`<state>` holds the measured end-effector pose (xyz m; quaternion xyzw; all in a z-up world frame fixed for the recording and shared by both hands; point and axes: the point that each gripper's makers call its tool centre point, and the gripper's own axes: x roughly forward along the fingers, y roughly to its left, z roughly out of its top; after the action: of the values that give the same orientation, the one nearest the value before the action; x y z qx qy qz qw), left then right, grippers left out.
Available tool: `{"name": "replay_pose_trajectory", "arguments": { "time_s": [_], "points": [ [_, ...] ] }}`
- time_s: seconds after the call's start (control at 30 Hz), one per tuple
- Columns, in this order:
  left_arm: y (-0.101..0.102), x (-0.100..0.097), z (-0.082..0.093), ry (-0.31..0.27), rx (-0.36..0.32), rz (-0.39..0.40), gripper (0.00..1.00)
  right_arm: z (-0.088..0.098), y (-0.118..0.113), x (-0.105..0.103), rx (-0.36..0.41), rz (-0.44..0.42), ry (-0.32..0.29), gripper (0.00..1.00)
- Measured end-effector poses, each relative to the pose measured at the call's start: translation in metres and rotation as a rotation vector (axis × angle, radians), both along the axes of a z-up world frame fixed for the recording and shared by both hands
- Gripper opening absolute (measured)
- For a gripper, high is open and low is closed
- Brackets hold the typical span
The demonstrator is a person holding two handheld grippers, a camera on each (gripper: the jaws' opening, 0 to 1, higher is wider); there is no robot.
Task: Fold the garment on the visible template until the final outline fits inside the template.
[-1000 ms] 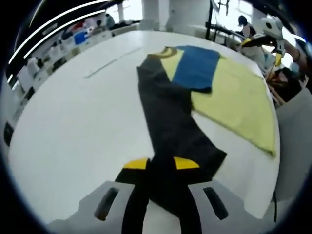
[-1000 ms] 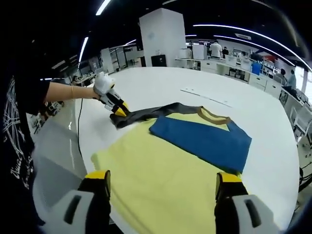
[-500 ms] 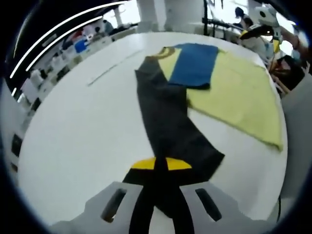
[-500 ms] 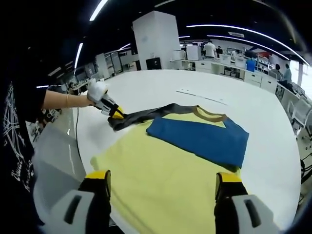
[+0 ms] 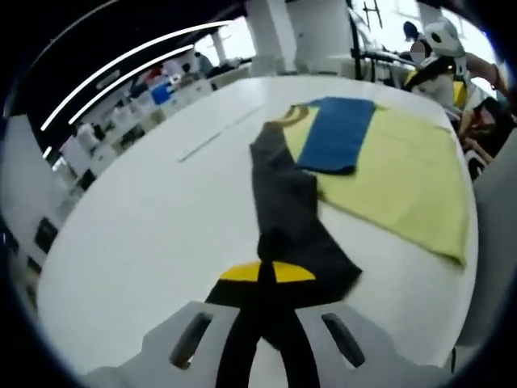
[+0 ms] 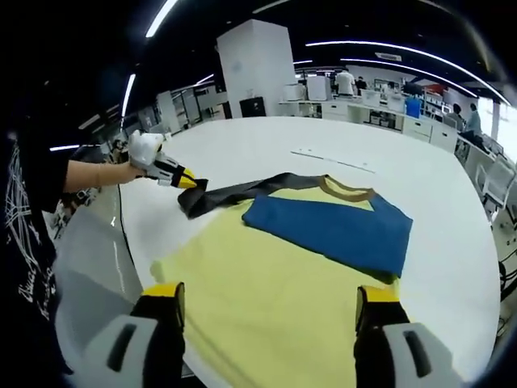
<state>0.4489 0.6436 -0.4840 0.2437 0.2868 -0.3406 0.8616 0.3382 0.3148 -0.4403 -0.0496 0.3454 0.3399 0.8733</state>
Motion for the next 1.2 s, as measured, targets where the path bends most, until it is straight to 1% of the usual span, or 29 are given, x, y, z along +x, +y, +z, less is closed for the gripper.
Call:
{"name": "replay_pose_trajectory", "arguments": {
  "time_s": [0.07, 0.13, 0.17, 0.23, 0.27, 0.33, 0.43, 0.47, 0.57, 0.67, 0.7, 0.77, 0.8, 0.87, 0.93, 0.97, 1.0, 1.03, 1.1, 1.17, 1.2],
  "points": [
    [0.000, 0.002, 0.006, -0.009, -0.007, 0.008, 0.00, 0.000, -0.002, 0.001, -0.002, -0.004, 0.000, 0.88],
    [0.005, 0.009, 0.014, -0.040, -0.011, 0.041, 0.00, 0.000, -0.003, 0.001, -0.004, -0.007, -0.003, 0.88],
    [0.008, 0.015, 0.021, -0.062, -0.023, 0.067, 0.00, 0.000, -0.003, 0.000, -0.003, -0.008, -0.004, 0.88],
    [0.012, 0.021, 0.029, -0.083, -0.047, 0.113, 0.00, 0.000, -0.004, 0.000, -0.002, -0.008, -0.005, 0.88],
    [0.017, 0.026, 0.035, -0.102, -0.050, 0.141, 0.00, -0.001, -0.004, 0.000, -0.001, -0.010, -0.004, 0.88],
    [0.026, 0.032, 0.042, -0.126, -0.041, 0.190, 0.00, -0.001, -0.006, -0.001, -0.002, -0.010, -0.006, 0.88],
    [0.035, 0.038, 0.047, -0.151, -0.036, 0.238, 0.00, -0.001, -0.007, -0.001, -0.005, -0.016, -0.005, 0.88],
    [0.040, 0.039, 0.049, -0.163, -0.027, 0.269, 0.00, -0.001, -0.008, -0.001, -0.008, -0.017, -0.007, 0.88],
    [0.053, 0.040, 0.050, -0.178, 0.004, 0.328, 0.00, -0.001, -0.010, -0.002, -0.009, -0.021, -0.005, 0.88],
    [0.060, 0.041, 0.051, -0.188, -0.009, 0.366, 0.00, -0.002, -0.012, -0.002, -0.013, -0.030, -0.004, 0.88],
    [0.066, 0.041, 0.053, -0.193, -0.017, 0.407, 0.00, -0.002, -0.013, -0.002, -0.014, -0.031, -0.004, 0.88],
    [0.075, 0.042, 0.057, -0.206, -0.040, 0.461, 0.00, -0.003, -0.012, -0.002, -0.016, -0.030, -0.003, 0.88],
    [0.078, 0.042, 0.058, -0.213, -0.031, 0.466, 0.00, -0.003, -0.011, -0.002, -0.017, -0.027, -0.003, 0.88],
    [0.089, 0.042, 0.061, -0.238, -0.010, 0.508, 0.00, -0.003, -0.010, -0.002, -0.017, -0.025, -0.003, 0.88],
    [0.098, 0.042, 0.061, -0.238, -0.026, 0.562, 0.00, -0.003, -0.009, -0.002, -0.015, -0.022, -0.003, 0.88],
    [0.101, 0.042, 0.060, -0.246, -0.004, 0.562, 0.00, -0.004, -0.008, -0.002, -0.016, -0.019, -0.001, 0.88],
    [0.109, 0.043, 0.061, -0.271, 0.035, 0.571, 0.00, -0.004, -0.007, -0.002, -0.018, -0.017, -0.002, 0.88],
    [0.111, 0.042, 0.059, -0.267, 0.037, 0.583, 0.00, -0.004, -0.007, -0.002, -0.020, -0.015, -0.002, 0.88],
    [0.118, 0.041, 0.056, -0.259, 0.013, 0.637, 0.00, -0.004, -0.006, -0.003, -0.021, -0.013, -0.002, 0.88],
    [0.123, 0.041, 0.055, -0.279, 0.055, 0.641, 0.00, -0.004, -0.006, -0.002, -0.019, -0.014, -0.001, 0.88],
    [0.125, 0.041, 0.053, -0.277, 0.061, 0.652, 0.00, -0.004, -0.007, -0.003, -0.019, -0.014, 0.001, 0.87]
  ]
}}
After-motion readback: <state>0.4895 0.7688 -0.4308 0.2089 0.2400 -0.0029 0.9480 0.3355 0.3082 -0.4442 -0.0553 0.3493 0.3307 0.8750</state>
